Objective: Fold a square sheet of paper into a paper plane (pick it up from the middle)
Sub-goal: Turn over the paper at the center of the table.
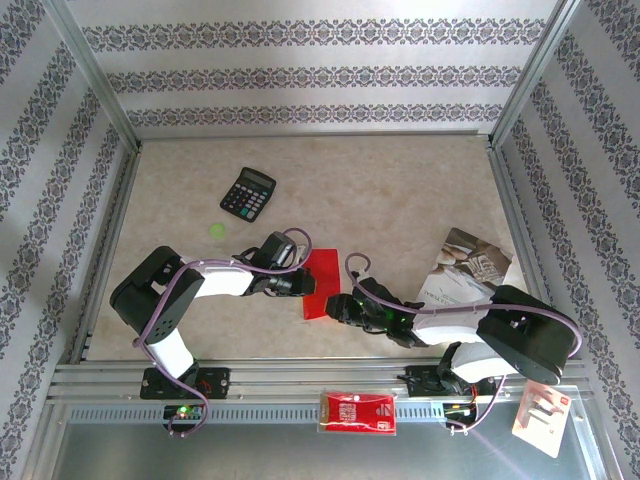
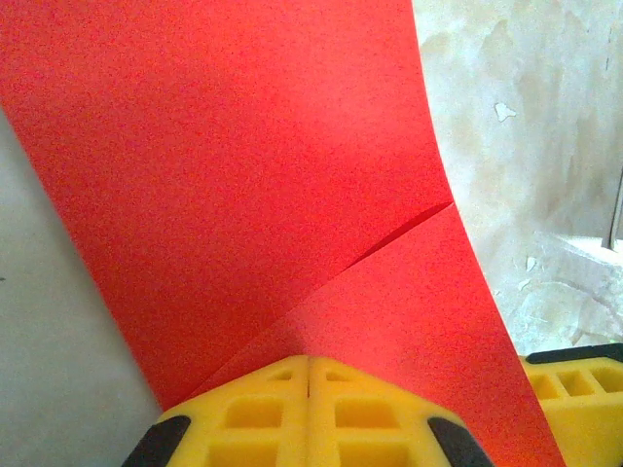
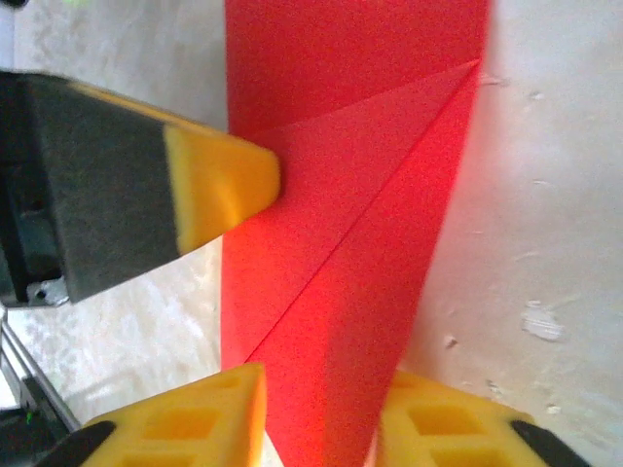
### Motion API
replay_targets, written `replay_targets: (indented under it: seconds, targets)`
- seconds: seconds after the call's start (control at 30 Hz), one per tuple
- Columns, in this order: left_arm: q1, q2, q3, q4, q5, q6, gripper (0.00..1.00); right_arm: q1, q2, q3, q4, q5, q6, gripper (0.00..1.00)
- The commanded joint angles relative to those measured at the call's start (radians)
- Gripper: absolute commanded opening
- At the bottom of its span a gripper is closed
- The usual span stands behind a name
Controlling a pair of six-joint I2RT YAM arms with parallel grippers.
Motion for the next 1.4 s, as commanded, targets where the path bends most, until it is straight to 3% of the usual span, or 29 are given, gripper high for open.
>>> replay_targets:
  seconds: [0.0,0.3,0.57,0.67,0.83,0.93,1.07,1.23,1.37]
  targets:
    - [0.006,0.032,-0.041,-0.085,-0.027,0.017,0.0,0.019,-0.017,-0.019,-0.001,0.088,0.035,0.29]
    - [0.006,0.036,-0.038,-0.088,-0.028,0.018,0.0,0.049,-0.062,-0.044,-0.013,0.156,0.063,0.22]
    - [0.005,0.031,-0.027,-0.091,-0.024,0.01,0.0,0.069,-0.059,-0.039,-0.028,0.192,0.07,0.03]
    - [0.005,0.006,-0.019,-0.059,0.012,-0.021,0.1,0.064,-0.074,-0.023,-0.068,0.205,0.031,0.0]
    - [0.032,-0.093,0.0,0.026,0.092,-0.108,0.4,-0.021,-0.19,0.02,-0.276,0.177,-0.094,0.0]
    - [0.077,-0.178,0.01,0.024,0.132,-0.137,0.49,-0.131,-0.288,0.052,-0.439,0.115,-0.213,0.0]
    - [0.181,-0.317,-0.007,-0.049,0.131,-0.144,0.55,-0.259,-0.373,0.256,-0.785,0.078,-0.492,0.0]
    - [0.277,-0.457,-0.026,-0.212,0.042,-0.083,0.59,-0.173,-0.242,0.49,-1.07,0.197,-0.741,0.0]
    - [0.323,-0.496,-0.034,-0.294,0.012,-0.069,0.58,-0.039,-0.069,0.598,-1.139,0.21,-0.778,0.0]
